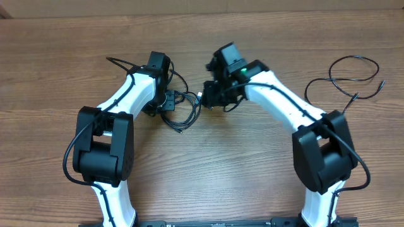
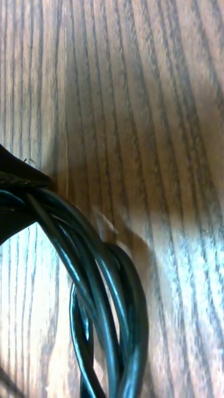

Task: Untangle cables
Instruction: 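Move the right gripper left toward the bundle held by the left gripper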

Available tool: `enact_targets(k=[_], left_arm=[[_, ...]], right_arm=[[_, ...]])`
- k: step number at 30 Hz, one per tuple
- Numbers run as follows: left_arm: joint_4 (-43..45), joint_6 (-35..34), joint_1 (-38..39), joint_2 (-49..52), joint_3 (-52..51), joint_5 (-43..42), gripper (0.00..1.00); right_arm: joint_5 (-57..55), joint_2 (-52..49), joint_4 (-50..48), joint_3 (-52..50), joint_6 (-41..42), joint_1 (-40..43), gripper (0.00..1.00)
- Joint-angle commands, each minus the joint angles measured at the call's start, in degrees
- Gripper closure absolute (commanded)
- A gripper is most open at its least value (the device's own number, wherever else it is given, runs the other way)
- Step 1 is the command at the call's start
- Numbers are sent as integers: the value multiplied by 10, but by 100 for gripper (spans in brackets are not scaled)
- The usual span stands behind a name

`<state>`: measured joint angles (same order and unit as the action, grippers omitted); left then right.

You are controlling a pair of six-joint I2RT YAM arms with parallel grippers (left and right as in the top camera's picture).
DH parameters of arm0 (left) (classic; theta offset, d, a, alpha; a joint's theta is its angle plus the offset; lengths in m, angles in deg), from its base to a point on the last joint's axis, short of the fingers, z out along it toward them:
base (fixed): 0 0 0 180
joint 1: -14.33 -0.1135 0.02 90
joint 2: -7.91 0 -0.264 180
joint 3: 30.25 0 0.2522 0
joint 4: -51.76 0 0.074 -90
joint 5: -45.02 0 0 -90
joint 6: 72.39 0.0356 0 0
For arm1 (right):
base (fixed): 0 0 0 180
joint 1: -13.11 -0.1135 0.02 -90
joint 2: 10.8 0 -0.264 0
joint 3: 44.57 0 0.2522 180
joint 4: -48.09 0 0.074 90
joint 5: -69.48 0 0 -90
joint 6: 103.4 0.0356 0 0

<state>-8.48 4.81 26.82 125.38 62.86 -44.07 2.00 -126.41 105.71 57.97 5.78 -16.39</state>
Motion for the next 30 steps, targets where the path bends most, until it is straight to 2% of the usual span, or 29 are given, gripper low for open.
enact_targets(k=[1,7,10,13,23,27,30], left_arm=[[-2,40,0,28,-31,-102,96],[-29,51,0,28,-31,-146,96],[-42,50,0,28,-31,-150,96],[-49,51,0,28,-31,-172,96],[-57,51,0,28,-31,-189,95],[-51,51,0,28,-31,-185,95],[-48,51,0,28,-31,-185,95]], right_arm=[[4,7,-29,0,30,-24,81],[-19,-10,-86,-8,120,-50,80],[-23,-27,-94,-15,143,-50,75],[-23,-53,-111,-17,167,-49,75],[-47,-78,-126,-22,164,-40,74],[-15,-78,-125,-21,93,-32,75],[20,-78,-116,-20,82,-17,74]])
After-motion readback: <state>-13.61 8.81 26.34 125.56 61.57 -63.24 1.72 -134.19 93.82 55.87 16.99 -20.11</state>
